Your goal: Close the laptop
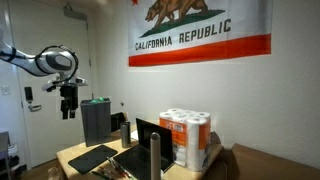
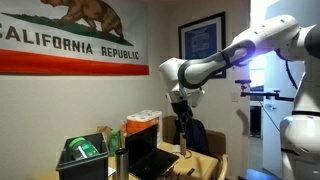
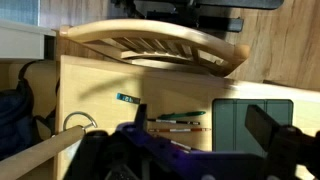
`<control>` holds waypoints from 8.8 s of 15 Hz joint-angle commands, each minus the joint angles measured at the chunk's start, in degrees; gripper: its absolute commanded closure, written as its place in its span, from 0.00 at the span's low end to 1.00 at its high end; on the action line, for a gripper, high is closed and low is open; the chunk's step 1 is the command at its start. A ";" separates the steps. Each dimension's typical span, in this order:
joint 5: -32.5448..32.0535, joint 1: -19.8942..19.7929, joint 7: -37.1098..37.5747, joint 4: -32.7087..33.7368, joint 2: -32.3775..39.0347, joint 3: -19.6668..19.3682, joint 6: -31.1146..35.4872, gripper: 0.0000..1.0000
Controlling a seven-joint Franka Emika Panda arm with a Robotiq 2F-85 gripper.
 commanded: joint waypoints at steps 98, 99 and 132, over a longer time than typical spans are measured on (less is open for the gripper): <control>5.60 -1.05 -24.77 29.28 51.59 -13.25 15.44 0.00; 5.80 -1.11 -25.10 28.80 51.25 -13.19 15.36 0.00; -6.87 3.17 -20.33 40.40 60.21 -17.30 23.50 0.00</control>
